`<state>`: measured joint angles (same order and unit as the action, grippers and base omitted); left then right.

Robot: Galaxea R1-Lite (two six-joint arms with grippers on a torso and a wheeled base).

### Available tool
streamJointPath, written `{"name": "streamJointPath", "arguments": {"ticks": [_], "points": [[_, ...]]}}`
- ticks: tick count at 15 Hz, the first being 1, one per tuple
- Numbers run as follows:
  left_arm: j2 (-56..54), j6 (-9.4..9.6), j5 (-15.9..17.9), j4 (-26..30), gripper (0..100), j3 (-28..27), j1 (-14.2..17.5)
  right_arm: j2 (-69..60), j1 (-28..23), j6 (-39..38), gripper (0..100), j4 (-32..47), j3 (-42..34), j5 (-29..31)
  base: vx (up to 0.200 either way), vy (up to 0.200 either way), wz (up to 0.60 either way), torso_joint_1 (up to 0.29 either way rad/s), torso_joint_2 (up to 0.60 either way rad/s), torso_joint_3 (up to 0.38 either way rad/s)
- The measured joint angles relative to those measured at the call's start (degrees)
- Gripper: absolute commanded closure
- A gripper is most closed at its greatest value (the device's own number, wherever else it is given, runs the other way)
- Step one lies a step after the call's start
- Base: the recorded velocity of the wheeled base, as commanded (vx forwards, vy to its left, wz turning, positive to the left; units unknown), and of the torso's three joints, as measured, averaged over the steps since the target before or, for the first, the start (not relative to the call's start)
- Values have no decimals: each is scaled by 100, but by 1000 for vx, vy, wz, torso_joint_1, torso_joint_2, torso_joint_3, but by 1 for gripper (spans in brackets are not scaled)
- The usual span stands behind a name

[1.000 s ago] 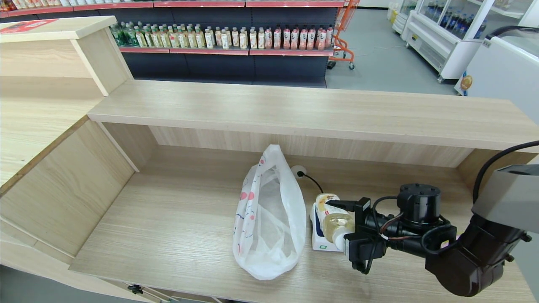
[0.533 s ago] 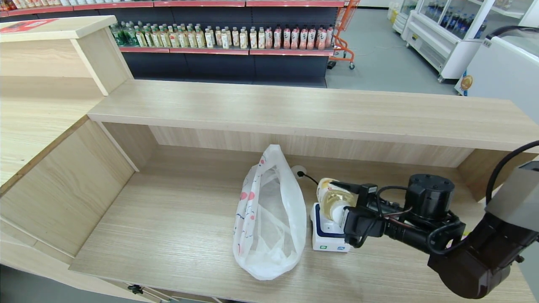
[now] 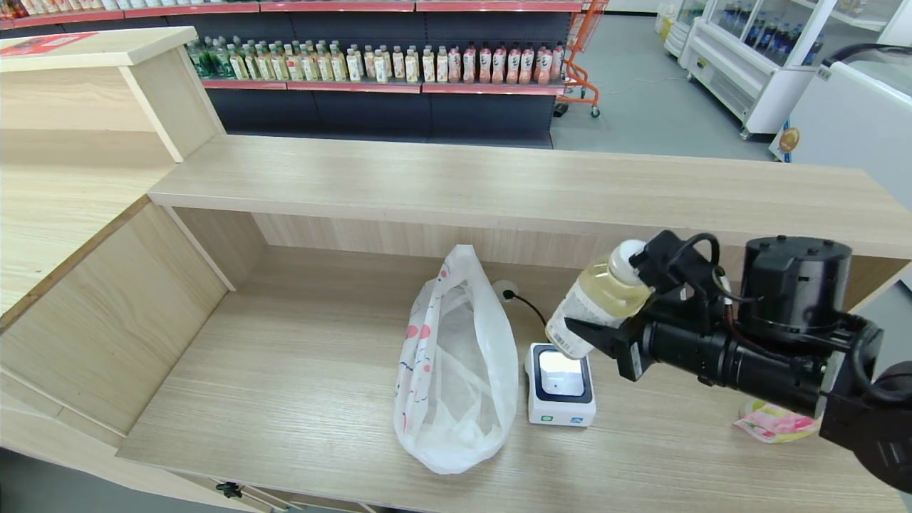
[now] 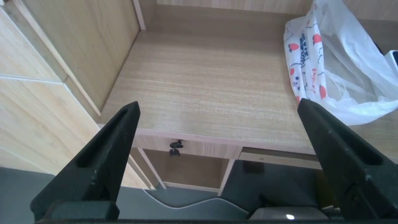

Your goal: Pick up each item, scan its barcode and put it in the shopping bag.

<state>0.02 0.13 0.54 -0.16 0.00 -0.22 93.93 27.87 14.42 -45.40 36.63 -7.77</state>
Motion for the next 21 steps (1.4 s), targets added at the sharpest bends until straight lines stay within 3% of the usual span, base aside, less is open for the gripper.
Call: {"name": "streamJointPath", "arguments": {"ticks": [3, 9, 14, 21], "points": [[0, 11, 0, 0, 0, 0, 4, -219, 2, -1086, 100, 46, 107, -640, 0, 0, 0, 0, 0, 0], [0, 5, 0, 0, 0, 0, 4, -88, -218, -1147, 100, 56, 82, -1320, 0, 200, 0, 5, 2, 2], [0, -16, -2, 2, 0, 0, 1, 277, -288, -1139, 100, -11, 16, -1475, 0, 0, 0, 0, 0, 0], [0, -21, 0, 0, 0, 0, 6, 1211, -646, -1040, 100, -1905, -852, -1875, 0, 0, 0, 0, 0, 0]]}}
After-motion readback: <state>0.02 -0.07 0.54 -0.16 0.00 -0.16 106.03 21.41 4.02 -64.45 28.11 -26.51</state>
